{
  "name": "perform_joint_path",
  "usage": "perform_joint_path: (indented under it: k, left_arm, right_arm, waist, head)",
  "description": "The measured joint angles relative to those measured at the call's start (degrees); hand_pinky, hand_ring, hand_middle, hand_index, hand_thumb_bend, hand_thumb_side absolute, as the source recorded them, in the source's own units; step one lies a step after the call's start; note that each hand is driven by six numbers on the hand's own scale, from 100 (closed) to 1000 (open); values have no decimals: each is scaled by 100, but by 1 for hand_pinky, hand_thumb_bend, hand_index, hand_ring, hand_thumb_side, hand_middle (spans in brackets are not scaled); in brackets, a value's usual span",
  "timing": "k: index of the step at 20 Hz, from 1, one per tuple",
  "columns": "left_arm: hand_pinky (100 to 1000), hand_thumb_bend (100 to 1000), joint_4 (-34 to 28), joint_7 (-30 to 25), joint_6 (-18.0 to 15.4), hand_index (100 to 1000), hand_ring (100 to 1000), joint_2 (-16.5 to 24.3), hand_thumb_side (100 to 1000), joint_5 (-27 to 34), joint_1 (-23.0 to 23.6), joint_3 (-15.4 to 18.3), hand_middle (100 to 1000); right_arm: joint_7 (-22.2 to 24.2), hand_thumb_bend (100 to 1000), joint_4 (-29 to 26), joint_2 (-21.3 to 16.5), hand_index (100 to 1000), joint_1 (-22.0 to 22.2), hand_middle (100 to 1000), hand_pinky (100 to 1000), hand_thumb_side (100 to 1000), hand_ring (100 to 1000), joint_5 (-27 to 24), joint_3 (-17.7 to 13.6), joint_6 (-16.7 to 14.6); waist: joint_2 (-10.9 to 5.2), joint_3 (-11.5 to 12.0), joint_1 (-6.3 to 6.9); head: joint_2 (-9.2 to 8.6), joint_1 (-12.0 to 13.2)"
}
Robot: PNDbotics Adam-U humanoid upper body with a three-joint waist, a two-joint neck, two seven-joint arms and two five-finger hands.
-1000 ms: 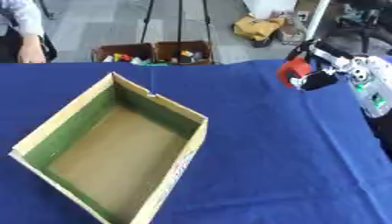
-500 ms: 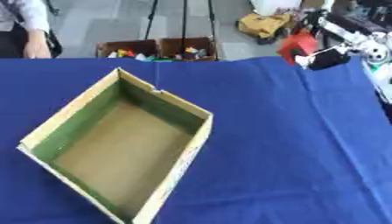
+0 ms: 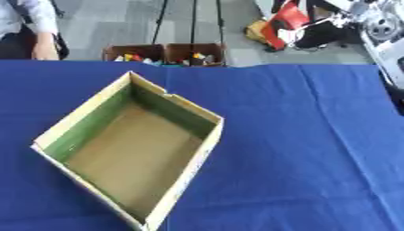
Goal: Pick up objects on the table and place them in the box.
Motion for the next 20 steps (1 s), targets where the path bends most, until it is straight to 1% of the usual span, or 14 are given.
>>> perform_joint_path:
  k: [1, 4, 7, 12, 13, 14, 17, 20]
  left_arm:
    - [562, 100, 0, -1, 5, 891, 670, 0, 740, 12, 0, 0, 747]
    - [562, 100, 0, -18, 28, 891, 670, 0, 741, 40, -36, -2, 747]
    - [563, 100, 0, -34, 50, 891, 669, 2, 741, 73, -40, -2, 748]
    - [562, 100, 0, -58, 83, 891, 669, 2, 741, 92, -45, -2, 749]
    - [562, 100, 0, -62, 87, 891, 669, 2, 741, 95, -47, -2, 749]
    - [562, 100, 0, -64, 90, 891, 669, 2, 741, 97, -49, -2, 749]
    - [562, 100, 0, -81, 110, 891, 669, 2, 741, 107, -62, -3, 749]
    - [562, 100, 0, -90, 119, 891, 669, 2, 742, 112, -77, -4, 749]
  right_arm:
    - [28, 144, -36, 32, 409, -9, 403, 324, 297, 428, -10, 22, 19]
    - [135, 146, -168, 157, 409, -107, 404, 324, 291, 429, -86, 126, 20]
    - [299, 167, -285, 482, 410, -242, 406, 326, 267, 431, -173, 262, 42]
    - [517, 208, -344, 990, 411, -347, 410, 328, 232, 434, -205, 399, 90]
    - [551, 236, -353, 1080, 411, -366, 410, 328, 249, 434, -221, 415, 95]
    - [586, 218, -368, 1165, 411, -388, 410, 328, 226, 434, -237, 432, 100]
    - [670, 227, -414, 1401, 410, -457, 410, 330, 213, 434, -255, 483, 116]
    - [730, 240, -435, 1570, 410, -496, 411, 334, 201, 436, -288, 518, 133]
  waist:
    - [0, 0, -3]
    - [-26, 81, -18]
    - [-45, 104, -62]
    - [-45, 137, -70]
    - [-45, 141, -78]
    - [-45, 149, -83]
    - [-45, 204, -87]
    - [-45, 218, -121]
  head:
    - [0, 0]
    - [13, -26]
    - [41, -57]
    - [46, -90]
    - [46, -103]
    - [47, -112]
    - [50, -140]
    - [76, -157]
